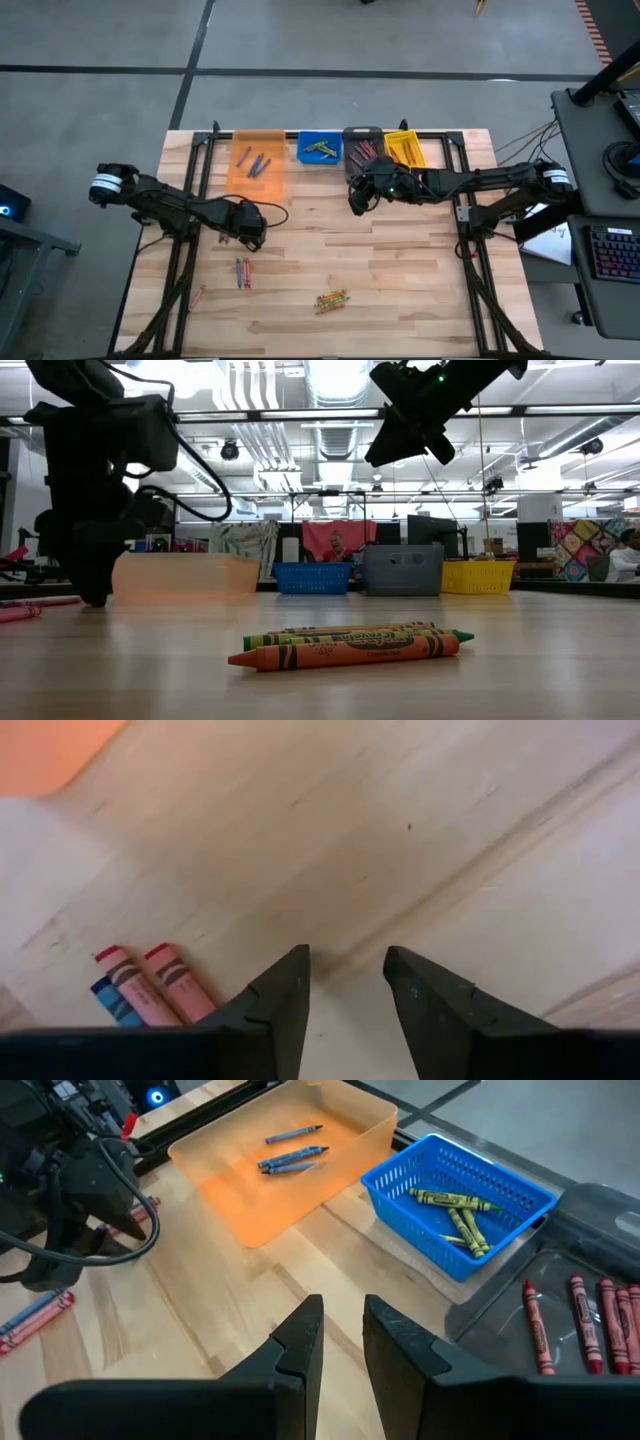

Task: Sort crayons
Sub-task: Put the red crayon into the black bin

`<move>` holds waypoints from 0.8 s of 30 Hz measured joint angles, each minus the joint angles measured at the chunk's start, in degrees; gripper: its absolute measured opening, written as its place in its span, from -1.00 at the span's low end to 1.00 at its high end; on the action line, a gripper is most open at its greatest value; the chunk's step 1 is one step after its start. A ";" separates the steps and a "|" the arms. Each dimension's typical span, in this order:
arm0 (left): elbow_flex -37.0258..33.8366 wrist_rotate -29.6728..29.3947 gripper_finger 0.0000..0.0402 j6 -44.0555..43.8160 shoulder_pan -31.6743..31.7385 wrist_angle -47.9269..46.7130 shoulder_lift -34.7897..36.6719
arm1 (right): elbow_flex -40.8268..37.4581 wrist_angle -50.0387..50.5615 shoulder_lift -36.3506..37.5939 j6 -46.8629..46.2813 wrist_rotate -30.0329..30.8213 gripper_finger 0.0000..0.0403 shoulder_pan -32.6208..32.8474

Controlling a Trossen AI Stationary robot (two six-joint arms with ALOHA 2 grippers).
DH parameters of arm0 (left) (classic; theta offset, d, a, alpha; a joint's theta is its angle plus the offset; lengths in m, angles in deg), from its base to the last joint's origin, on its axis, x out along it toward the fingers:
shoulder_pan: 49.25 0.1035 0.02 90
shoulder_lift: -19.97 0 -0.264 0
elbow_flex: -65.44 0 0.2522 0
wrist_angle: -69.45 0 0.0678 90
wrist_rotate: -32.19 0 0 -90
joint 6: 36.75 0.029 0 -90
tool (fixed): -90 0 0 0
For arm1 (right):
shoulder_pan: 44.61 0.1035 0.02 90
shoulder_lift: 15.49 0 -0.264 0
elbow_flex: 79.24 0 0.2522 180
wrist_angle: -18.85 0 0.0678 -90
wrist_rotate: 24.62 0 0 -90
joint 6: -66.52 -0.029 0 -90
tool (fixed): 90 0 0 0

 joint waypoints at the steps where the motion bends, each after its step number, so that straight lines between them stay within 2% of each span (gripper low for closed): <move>1: 0.00 0.03 -0.41 0.14 0.00 0.28 0.02 | 0.00 0.00 0.00 0.04 -0.01 -0.69 0.00; 6: 2.29 1.95 -0.52 1.25 -0.05 -0.57 0.00 | -0.02 0.00 0.00 0.12 0.01 -0.68 0.00; 10: 4.72 -0.66 -0.51 -3.07 -0.41 -11.98 0.04 | -0.02 0.00 0.00 0.10 -0.02 -0.68 0.00; 13: 4.83 -1.64 -0.44 -4.60 -1.21 -14.75 0.11 | -0.02 0.00 0.00 0.12 0.00 -0.69 0.00; 19: 1.08 -2.11 -0.28 -6.12 -1.25 -12.95 0.11 | -0.02 0.00 0.00 0.23 0.01 -0.69 0.00; 24: -0.89 -2.93 -0.25 -7.05 -1.22 -10.77 0.21 | -0.02 0.00 -0.02 0.20 -0.02 -0.68 0.00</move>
